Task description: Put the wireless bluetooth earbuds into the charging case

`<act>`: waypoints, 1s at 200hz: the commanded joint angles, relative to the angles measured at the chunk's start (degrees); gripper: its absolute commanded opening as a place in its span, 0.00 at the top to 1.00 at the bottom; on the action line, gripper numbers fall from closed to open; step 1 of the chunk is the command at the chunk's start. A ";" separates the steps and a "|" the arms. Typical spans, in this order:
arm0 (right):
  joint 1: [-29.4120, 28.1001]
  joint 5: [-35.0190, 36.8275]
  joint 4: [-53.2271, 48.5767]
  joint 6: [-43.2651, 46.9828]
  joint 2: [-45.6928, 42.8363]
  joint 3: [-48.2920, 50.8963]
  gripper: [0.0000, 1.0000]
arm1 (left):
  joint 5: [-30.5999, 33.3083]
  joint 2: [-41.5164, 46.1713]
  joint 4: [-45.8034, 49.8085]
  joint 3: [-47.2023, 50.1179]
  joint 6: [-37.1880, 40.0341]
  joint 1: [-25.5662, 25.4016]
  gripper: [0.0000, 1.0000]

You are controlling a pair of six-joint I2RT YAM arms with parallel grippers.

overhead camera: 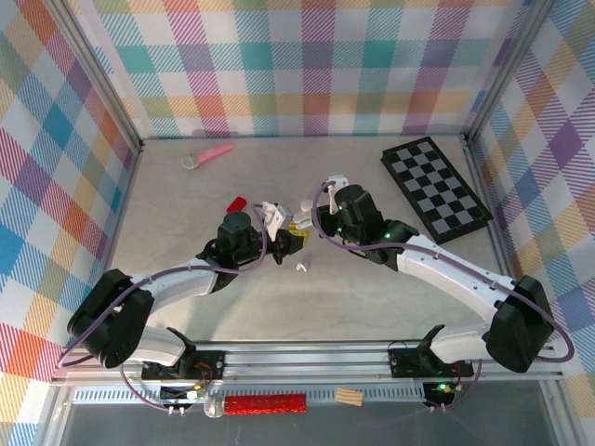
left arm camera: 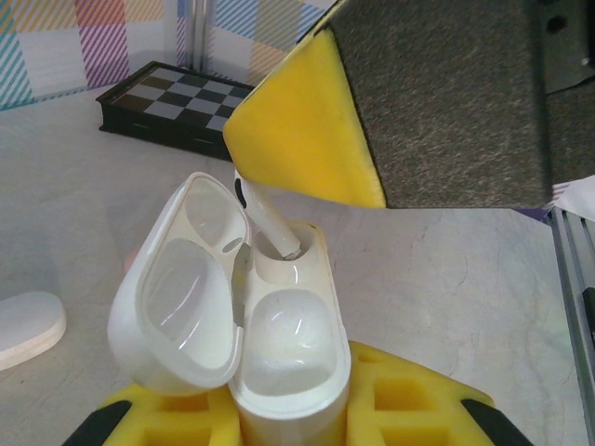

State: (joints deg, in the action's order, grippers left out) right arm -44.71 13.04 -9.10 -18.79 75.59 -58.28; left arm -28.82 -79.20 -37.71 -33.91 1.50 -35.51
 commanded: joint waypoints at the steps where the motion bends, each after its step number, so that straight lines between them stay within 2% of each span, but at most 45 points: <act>1: -0.20 2.49 -0.51 2.07 -1.49 0.86 0.82 | 0.13 1.73 -2.28 -0.28 -0.01 -0.41 1.00; 24: -0.20 1.79 -0.36 2.57 -1.52 0.93 0.81 | 0.17 1.92 -2.26 -0.19 -0.04 -0.44 1.00; 70: -0.27 -4.24 -0.34 2.28 -1.37 1.26 0.78 | 0.47 1.94 -2.27 -0.50 -0.06 -0.31 1.00; 120: -0.29 -4.49 -1.37 1.72 -2.99 1.19 0.74 | 0.25 1.07 -2.84 -0.81 -0.42 -0.34 1.00; 200: 0.51 -5.24 -1.92 -3.88 -6.42 1.08 0.49 | -0.79 0.36 -3.95 -0.86 -0.60 0.02 1.00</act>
State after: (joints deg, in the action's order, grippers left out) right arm -44.69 8.54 -10.94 -19.86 71.85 -57.43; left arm -28.60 -78.89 -38.13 -33.91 1.10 -35.48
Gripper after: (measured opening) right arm 0.491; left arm 0.206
